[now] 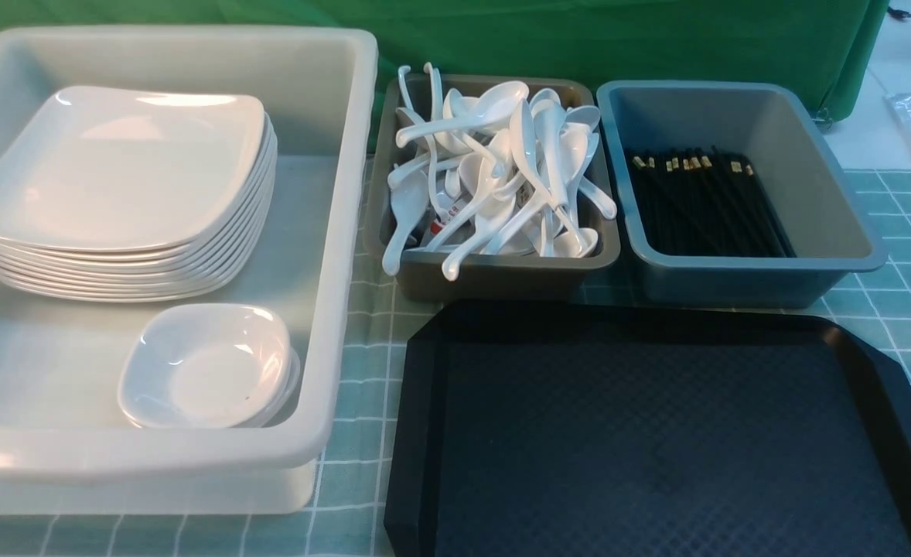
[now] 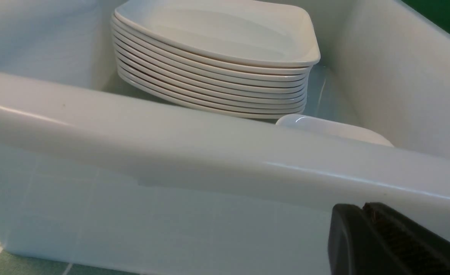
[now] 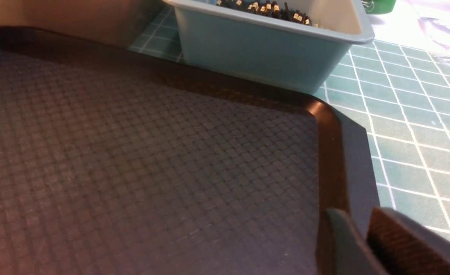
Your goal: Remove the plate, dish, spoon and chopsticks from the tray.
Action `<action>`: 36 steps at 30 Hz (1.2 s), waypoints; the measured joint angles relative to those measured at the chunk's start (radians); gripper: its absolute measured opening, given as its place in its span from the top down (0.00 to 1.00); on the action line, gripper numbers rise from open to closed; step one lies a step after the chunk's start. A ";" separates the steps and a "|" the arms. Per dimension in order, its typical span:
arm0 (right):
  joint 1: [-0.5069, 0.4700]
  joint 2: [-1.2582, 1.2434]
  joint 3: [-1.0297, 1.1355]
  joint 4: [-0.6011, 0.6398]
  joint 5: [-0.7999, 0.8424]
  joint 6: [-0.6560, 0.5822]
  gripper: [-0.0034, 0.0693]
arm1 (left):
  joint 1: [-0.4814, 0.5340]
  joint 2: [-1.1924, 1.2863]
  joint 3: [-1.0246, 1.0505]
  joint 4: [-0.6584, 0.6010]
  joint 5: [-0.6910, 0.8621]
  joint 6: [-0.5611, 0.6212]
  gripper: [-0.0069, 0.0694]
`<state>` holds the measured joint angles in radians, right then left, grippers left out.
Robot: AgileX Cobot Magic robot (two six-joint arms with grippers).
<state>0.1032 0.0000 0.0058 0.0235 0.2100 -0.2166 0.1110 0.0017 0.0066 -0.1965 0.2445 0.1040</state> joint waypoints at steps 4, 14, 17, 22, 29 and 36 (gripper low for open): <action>0.000 0.000 0.000 0.000 0.000 0.000 0.72 | 0.000 0.000 0.000 0.000 0.000 0.000 0.89; 0.000 0.000 0.000 0.000 0.000 0.000 0.69 | 0.000 0.000 0.000 0.000 0.000 -0.002 0.89; 0.000 0.000 0.000 0.000 0.000 0.000 0.69 | 0.000 0.000 0.000 0.000 0.000 -0.002 0.89; 0.000 0.000 0.000 0.000 0.000 0.000 0.68 | 0.000 0.000 0.000 0.000 0.000 -0.002 0.89; 0.000 0.000 0.000 0.000 0.000 0.000 0.68 | 0.000 0.000 0.000 0.000 0.000 -0.002 0.89; 0.000 0.000 0.000 0.000 0.000 0.000 0.68 | 0.000 0.000 0.000 0.000 0.000 -0.003 0.89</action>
<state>0.1032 0.0000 0.0058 0.0235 0.2100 -0.2166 0.1113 0.0017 0.0066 -0.1965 0.2445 0.1008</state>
